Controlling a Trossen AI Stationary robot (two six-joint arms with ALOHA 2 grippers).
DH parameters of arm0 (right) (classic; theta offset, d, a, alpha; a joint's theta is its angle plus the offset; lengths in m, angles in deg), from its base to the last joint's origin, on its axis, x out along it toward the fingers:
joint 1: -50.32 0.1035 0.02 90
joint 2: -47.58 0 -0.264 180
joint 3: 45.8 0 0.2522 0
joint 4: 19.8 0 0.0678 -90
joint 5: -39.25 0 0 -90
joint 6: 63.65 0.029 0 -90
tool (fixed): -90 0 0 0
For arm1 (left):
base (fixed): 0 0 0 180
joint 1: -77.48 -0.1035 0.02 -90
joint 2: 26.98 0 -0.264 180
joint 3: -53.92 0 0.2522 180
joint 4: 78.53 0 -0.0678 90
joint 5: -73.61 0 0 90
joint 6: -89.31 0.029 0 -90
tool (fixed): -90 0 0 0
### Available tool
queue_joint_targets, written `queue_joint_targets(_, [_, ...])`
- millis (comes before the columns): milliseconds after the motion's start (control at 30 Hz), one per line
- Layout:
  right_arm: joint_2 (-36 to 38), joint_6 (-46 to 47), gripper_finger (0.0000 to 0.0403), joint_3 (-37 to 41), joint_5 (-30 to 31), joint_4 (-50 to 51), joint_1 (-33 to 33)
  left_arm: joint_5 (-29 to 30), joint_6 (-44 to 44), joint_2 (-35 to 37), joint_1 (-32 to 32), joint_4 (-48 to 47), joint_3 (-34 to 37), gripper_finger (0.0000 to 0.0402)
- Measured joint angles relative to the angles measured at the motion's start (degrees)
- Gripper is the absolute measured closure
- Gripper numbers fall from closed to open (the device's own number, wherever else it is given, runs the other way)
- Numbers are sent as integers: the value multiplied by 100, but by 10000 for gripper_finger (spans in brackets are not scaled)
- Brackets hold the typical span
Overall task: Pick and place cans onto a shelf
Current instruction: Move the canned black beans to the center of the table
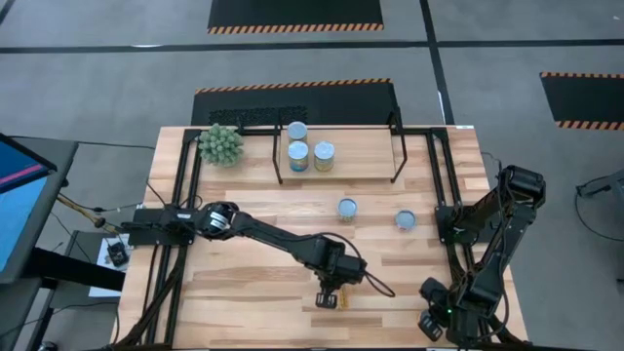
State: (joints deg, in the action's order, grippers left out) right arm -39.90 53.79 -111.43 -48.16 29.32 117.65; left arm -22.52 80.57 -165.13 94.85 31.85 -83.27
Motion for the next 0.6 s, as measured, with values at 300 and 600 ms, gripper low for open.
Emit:
queue_joint_targets(300, [0,16,380,-2,33,106,-42,233,13,66,-13,-238,-147,401])
queue_joint_targets(600, [0,-47,381,0,29,216,-184,-576,-2,239,-13,-296,-326,401])
